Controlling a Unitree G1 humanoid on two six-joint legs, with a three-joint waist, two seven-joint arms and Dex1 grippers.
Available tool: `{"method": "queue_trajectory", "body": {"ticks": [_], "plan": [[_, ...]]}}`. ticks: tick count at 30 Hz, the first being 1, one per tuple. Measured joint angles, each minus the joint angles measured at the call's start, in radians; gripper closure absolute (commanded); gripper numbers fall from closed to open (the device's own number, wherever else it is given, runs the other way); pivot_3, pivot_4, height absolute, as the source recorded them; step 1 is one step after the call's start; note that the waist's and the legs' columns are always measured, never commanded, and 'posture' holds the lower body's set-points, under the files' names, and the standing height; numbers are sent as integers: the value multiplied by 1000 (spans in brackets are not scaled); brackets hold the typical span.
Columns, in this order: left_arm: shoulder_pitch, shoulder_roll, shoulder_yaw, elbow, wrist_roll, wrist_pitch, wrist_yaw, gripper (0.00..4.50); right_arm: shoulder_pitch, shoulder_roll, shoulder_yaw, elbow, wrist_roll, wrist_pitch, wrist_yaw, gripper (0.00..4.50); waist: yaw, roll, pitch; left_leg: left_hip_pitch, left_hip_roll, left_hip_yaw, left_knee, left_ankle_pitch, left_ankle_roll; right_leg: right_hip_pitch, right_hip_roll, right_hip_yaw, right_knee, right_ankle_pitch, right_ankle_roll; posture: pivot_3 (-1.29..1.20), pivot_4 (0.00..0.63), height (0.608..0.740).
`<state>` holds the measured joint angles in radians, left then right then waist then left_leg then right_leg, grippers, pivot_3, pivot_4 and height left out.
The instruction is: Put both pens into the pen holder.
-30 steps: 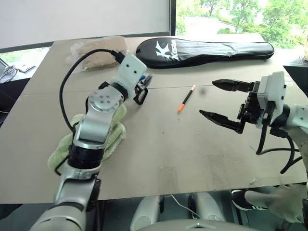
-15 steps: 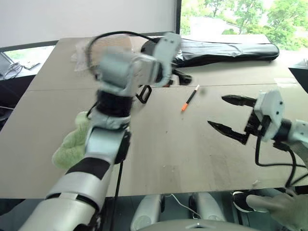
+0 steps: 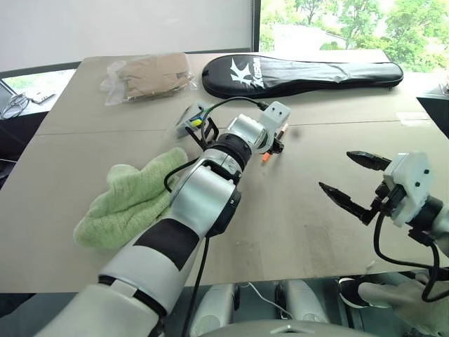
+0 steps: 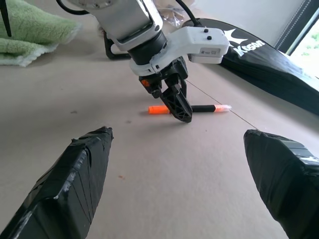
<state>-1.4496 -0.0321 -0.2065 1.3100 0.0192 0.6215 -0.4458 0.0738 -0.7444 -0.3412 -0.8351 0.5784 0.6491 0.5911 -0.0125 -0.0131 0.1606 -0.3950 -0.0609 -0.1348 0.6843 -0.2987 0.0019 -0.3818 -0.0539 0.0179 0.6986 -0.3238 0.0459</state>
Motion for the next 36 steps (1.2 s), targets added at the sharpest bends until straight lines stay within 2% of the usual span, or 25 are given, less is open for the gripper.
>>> {"method": "queue_trajectory", "body": {"ticks": [1,4,9,11,12,13,16,19,21,23,26,28,36], "plan": [[0,0,1,1,6,-5,-12,3106,1,2,2,-3,0,0,-8,0,0,0,0,0,0,0,0,0,0,0,0,0,0,0,0,0,150,740],[-1,9,44,5,3,-6,-50,4470,1,12,15,-5,-2,1,-22,0,-1,0,0,0,0,-1,0,0,0,0,0,-1,0,0,0,0,150,740],[-43,69,173,-29,-89,58,-175,4491,-16,21,32,-3,1,0,-31,0,-6,0,0,-1,0,0,0,0,0,-2,1,-1,1,0,0,0,150,740],[-36,127,215,-165,-139,94,-238,4491,-34,29,58,23,1,-11,-26,0,-15,0,0,-2,0,1,0,0,0,-5,1,1,4,0,0,0,150,740],[4,162,239,-322,-174,118,-266,4491,-48,34,77,44,-1,-22,-17,0,-20,1,0,-2,1,1,0,0,0,-5,0,2,4,0,0,0,150,740],[32,175,253,-404,-194,125,-274,4491,-57,39,86,54,-2,-27,-12,0,-24,1,0,-2,1,1,0,0,0,-5,0,2,5,0,0,0,150,740],[237,188,305,-809,-282,94,-288,4491,-104,55,140,108,-10,-48,4,0,-31,3,-1,0,2,2,0,0,0,-5,1,7,5,0,0,0,150,740],[451,218,314,-1108,-251,-32,-190,4491,-167,65,200,156,-17,-70,37,0,-29,3,-1,0,2,2,1,0,-1,-6,1,9,6,0,0,0,150,740],[526,254,306,-1191,-203,-147,-165,4491,-186,67,215,165,-17,-73,45,0,-29,3,-1,0,2,2,0,0,-1,-6,1,10,6,0,0,0,150,740],[641,349,272,-1265,-95,-388,-136,4491,-215,74,227,185,-16,-73,58,0,-27,3,-1,0,2,2,1,0,-1,-6,1,10,6,0,0,0,150,740],[739,449,241,-1254,31,-648,-92,4491,-245,84,247,189,-13,-72,63,0,-13,2,-2,0,1,1,1,0,0,-6,0,8,5,0,0,0,150,740],[776,478,228,-1225,80,-783,-63,4491,-259,86,255,190,-8,-70,68,0,2,2,-2,-1,0,0,2,0,0,-6,-1,7,5,0,0,0,150,740],[783,550,191,-929,210,-1137,61,4491,-323,98,261,189,43,-63,76,0,-2,2,-2,-1,0,-1,2,0,0,-5,-1,2,5,0,0,0,150,740]]}}
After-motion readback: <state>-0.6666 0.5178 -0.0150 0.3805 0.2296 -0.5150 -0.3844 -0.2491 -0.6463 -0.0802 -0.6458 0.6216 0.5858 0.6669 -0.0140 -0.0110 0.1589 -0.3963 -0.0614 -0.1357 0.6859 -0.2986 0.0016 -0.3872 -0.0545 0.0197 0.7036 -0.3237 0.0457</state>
